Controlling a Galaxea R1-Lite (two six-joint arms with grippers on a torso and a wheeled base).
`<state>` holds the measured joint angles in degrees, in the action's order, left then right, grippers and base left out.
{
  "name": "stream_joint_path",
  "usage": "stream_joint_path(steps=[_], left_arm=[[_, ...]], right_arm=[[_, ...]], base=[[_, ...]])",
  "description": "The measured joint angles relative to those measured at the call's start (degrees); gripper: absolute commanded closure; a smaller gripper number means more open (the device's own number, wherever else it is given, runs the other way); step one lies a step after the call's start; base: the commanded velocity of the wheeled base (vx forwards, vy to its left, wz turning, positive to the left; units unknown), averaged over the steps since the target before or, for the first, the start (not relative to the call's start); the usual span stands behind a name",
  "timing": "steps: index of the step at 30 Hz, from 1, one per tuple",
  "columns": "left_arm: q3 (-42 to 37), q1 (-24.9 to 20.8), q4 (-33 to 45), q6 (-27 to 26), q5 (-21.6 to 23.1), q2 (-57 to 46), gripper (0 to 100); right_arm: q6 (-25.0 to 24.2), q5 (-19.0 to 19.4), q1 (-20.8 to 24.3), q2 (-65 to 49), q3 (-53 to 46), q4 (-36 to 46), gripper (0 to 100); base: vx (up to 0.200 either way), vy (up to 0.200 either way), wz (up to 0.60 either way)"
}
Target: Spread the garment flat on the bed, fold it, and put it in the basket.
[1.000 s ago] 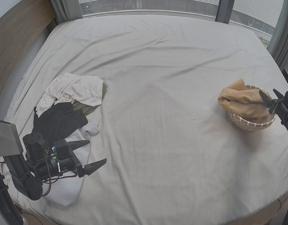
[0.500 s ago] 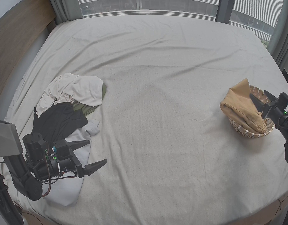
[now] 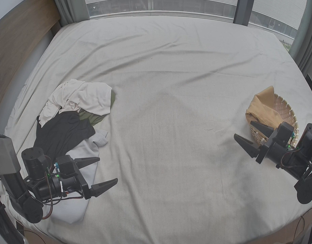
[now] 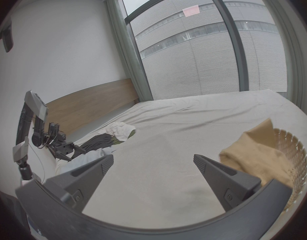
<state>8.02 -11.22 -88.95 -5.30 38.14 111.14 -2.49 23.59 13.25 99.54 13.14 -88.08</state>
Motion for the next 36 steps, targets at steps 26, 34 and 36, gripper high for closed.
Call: stream_joint_path(steps=[26,34,36], left_arm=[[-7.0,-5.1,28.1,17.0,-8.3,-42.9,0],[-7.0,-5.2,48.8,17.1,-11.0,-60.9,0],[-7.0,-5.3,53.7,17.1,-12.5,-65.3,0]], right_arm=[[-1.7,-6.2,13.1,-22.9,-12.1,11.5,0],[-2.4,-7.5,13.2,-35.4,-12.2,29.0,0],[-2.7,-8.3,12.4,-39.3,-12.2,34.1,0]], base=[[0.0,0.0,0.0],[0.0,0.0,0.0],[0.0,0.0,0.0]])
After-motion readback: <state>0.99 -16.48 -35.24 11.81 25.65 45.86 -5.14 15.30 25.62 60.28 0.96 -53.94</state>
